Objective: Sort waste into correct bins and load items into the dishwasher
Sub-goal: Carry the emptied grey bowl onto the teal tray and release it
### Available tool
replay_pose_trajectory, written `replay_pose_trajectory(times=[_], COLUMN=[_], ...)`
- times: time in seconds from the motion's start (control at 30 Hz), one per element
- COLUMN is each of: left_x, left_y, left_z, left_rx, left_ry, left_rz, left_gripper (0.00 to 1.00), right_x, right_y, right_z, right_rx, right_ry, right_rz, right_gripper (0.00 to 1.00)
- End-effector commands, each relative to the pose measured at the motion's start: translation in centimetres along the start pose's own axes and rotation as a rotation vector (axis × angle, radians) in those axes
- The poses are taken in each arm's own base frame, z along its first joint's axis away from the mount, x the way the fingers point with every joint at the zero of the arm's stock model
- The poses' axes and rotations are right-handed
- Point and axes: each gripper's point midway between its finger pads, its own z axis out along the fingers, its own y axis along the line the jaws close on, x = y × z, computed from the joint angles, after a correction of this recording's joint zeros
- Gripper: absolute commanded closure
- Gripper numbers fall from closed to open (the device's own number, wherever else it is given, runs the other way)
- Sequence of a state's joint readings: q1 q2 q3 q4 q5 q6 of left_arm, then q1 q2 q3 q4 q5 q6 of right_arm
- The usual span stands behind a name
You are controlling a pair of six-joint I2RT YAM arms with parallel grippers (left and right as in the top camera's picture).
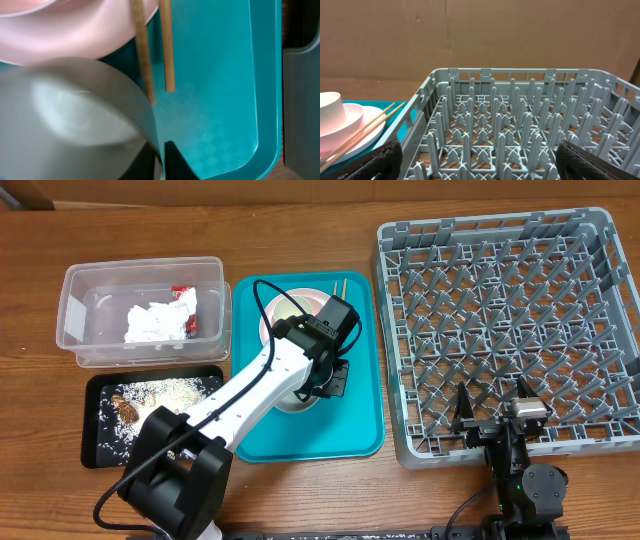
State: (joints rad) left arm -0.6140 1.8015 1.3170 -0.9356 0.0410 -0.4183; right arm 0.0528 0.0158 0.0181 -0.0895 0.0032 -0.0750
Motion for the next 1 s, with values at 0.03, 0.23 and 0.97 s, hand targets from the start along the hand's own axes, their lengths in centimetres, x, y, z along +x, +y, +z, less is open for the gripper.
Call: replay_pose_trajectory(times=[0.03, 0.23, 0.97], left_x=[-0.1, 0.6, -11.1], left_y=[-0.3, 0.4, 3.5], left_z=[0.0, -0.2, -8.0], left_rx=[0.007, -0.02, -0.009], left_ry=[0.013, 0.046, -0.326], left_rz=[0.005, 0.029, -0.125], left_gripper=[0.86, 0.9, 0.64], right_x=[0.3, 0.3, 0.3], right_y=[0.0, 0.0, 0.0], right_z=[0.0, 0.0, 0.0], right_rx=[-0.002, -0.002, -0.002], right_ry=[0.001, 0.001, 0.001], right_rz=[-0.001, -0.001, -0.001], right_gripper=[0.0, 0.0, 0.0])
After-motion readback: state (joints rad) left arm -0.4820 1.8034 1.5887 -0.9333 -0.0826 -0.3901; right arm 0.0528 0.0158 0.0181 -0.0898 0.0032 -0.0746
